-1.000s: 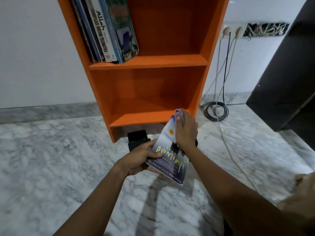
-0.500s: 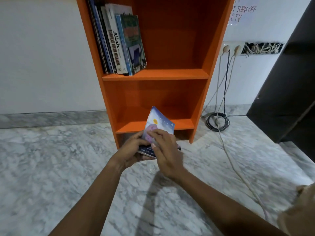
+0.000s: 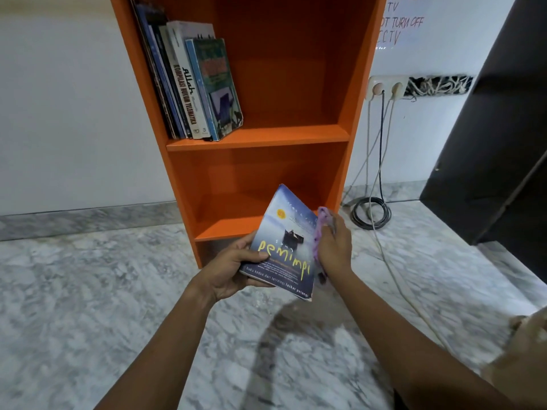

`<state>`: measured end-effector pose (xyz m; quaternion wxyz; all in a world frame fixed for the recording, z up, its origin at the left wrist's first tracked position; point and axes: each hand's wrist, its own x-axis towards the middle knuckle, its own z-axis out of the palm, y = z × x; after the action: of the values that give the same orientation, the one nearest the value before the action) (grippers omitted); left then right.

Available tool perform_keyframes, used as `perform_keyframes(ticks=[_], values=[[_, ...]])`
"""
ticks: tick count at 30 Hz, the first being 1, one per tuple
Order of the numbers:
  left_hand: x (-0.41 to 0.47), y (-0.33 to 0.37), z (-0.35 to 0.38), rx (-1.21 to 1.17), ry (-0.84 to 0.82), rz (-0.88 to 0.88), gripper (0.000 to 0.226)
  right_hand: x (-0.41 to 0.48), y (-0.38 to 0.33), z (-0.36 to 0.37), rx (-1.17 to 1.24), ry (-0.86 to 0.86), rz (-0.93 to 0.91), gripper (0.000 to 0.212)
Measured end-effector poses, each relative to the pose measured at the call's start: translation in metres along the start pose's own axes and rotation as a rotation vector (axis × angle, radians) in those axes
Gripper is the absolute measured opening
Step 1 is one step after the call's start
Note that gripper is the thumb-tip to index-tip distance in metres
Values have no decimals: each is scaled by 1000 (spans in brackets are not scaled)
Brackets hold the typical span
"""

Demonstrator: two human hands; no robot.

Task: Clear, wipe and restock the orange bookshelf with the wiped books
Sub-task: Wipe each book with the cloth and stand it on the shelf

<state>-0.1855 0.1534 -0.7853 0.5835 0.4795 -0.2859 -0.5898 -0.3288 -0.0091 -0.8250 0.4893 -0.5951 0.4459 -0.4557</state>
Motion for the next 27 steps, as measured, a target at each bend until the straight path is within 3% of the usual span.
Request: perform_keyframes(ticks=[3,4,6,7,10,12,15,17,19,20,21,23,24,27], values=[[3,1,-5,-7,4,-20,54,0,10,-4,439,-22,526,19],[3,0,-7,-19,17,-19,53,-4,17,-5,491,-102,603,19],[4,-2,-10,-26,60,-1,48,-7,30,-2,556,-147,631,54],[6,-4,-12,-23,80,9,46,-16,17,-3,644,-250,619,54],[11,-11,-14,72,160,28,39,-31,-11,4,696,-399,450,27],[16,-12,-12,273,252,127,39,-31,-17,9,557,-348,264,34],[24,-8,0,460,345,295,64,-36,-30,10,237,-305,38,8],[29,-3,11,272,313,266,98,-49,-39,11,103,-352,-79,18],[34,2,13,31,293,243,116,-65,-43,21,-28,-438,-188,25],[31,4,12,-67,283,233,114,-71,-39,28,-121,-465,-269,30],[25,7,13,-133,275,233,97,-76,-36,34,-220,-491,-344,38],[16,10,21,-215,243,217,47,-82,-29,43,-340,-562,-472,52],[14,10,22,-259,213,223,39,-84,-27,46,-346,-587,-517,56],[9,6,27,-325,173,268,45,-84,-32,48,-367,-520,-572,58]])
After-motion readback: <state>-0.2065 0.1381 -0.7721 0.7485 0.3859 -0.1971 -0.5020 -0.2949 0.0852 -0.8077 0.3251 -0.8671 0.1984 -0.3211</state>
